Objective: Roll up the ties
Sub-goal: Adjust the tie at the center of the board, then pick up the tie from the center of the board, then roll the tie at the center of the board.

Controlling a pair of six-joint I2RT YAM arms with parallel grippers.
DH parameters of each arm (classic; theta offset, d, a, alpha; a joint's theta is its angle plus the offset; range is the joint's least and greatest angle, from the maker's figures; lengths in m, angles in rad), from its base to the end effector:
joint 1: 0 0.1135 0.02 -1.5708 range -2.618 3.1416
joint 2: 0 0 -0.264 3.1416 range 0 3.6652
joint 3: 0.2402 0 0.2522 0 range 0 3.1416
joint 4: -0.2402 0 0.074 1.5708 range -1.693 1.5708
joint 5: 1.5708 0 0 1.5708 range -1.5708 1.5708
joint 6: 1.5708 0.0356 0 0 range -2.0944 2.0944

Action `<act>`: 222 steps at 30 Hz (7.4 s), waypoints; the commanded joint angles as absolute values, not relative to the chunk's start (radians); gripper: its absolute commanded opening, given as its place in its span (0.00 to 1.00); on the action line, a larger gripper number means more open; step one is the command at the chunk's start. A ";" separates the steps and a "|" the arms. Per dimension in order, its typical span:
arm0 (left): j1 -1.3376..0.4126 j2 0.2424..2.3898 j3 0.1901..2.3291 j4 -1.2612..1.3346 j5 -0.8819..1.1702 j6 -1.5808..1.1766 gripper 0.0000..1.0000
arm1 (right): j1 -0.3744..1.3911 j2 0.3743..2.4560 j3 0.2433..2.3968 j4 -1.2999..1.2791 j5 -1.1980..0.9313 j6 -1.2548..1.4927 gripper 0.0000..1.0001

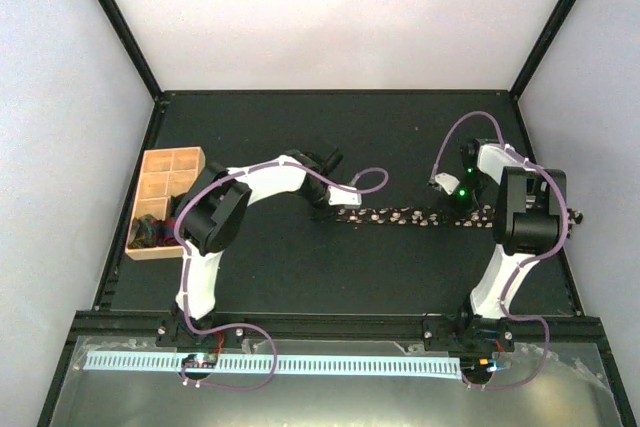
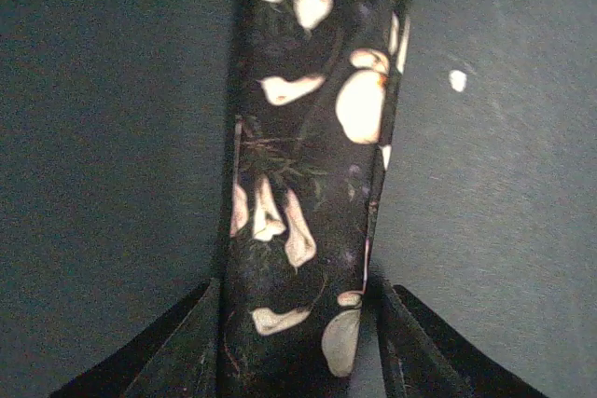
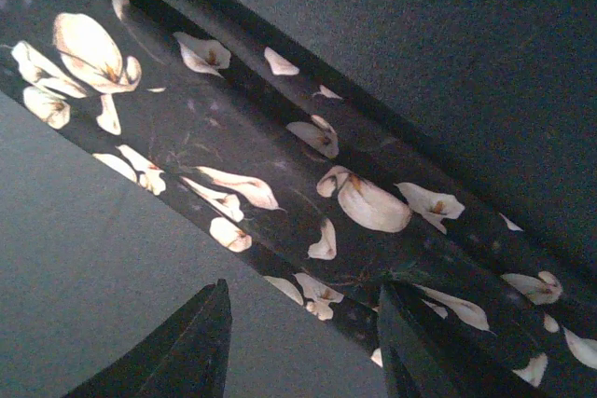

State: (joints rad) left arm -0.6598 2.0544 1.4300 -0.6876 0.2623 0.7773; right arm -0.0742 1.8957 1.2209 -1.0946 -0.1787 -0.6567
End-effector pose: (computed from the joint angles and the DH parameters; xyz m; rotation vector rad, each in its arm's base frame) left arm 0.3138 -0.2551 0.1479 1.9115 2.1116 -0.3533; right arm 0.3111 -0.0168 0.1506 0.8355 -2.8805 -0.3577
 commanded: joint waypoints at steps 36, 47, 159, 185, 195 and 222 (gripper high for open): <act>-0.762 1.982 1.315 -0.617 0.140 0.684 0.35 | -0.125 1.872 1.250 -1.111 -0.336 -0.661 0.42; -0.768 2.020 1.370 -0.622 0.179 0.712 0.37 | -0.201 1.906 1.136 -1.022 -0.082 -0.695 0.38; -0.662 1.844 1.015 0.051 0.721 0.634 0.29 | 0.293 2.030 1.163 -0.795 -0.781 -0.127 0.10; -0.738 1.960 1.138 -0.010 0.614 0.583 0.36 | 0.222 1.938 1.139 -0.861 -0.974 -0.106 0.45; -0.754 2.024 1.190 0.014 0.603 0.544 0.40 | 0.219 1.975 1.158 -0.839 -0.879 -0.084 0.44; -0.737 2.013 1.136 0.068 0.617 0.564 0.43 | 0.167 1.965 1.141 -0.901 -0.878 -0.141 0.47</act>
